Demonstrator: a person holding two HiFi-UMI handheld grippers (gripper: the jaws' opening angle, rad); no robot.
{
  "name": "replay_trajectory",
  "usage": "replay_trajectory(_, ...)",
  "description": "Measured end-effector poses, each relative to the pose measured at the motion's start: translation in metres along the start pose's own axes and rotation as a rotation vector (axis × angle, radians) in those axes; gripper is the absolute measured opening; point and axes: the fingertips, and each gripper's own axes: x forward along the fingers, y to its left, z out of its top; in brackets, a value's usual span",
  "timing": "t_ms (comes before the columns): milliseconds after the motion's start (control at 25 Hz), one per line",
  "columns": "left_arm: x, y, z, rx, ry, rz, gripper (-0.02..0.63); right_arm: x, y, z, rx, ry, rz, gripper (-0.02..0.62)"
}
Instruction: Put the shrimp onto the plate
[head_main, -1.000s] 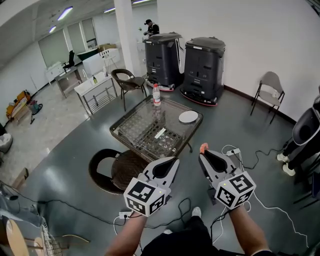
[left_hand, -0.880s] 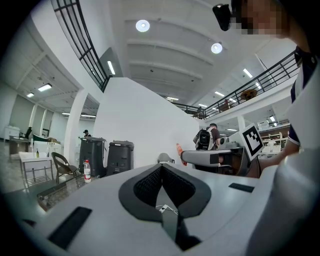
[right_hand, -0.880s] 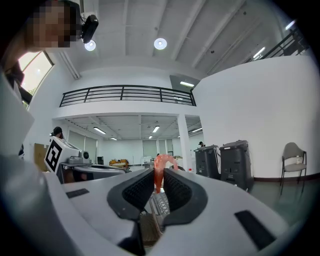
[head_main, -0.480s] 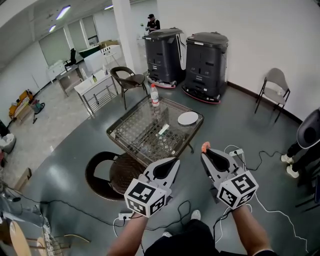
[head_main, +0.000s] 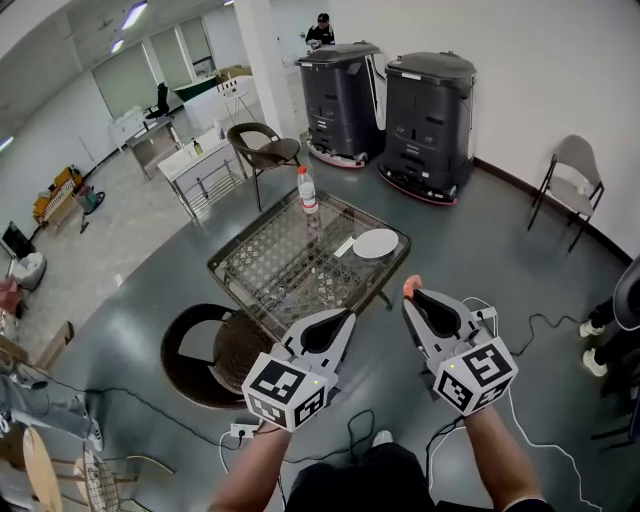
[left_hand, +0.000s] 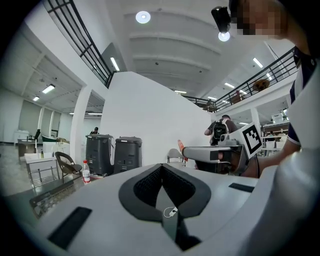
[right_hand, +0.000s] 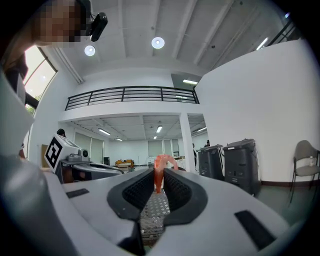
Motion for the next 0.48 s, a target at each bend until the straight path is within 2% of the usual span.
replay_trajectory(200,0.037,0.005,0.004,0.002,0.012,0.035,0.009,0.014,-0.038,0.006,-0.002,-0.012,0.038,0.058)
replay_trajectory(480,0.079,0.014,0.004,-0.004,0.028,0.040,0.009,0.026,-0.076,0.008,-0.002,-0.015,0.040,0.058)
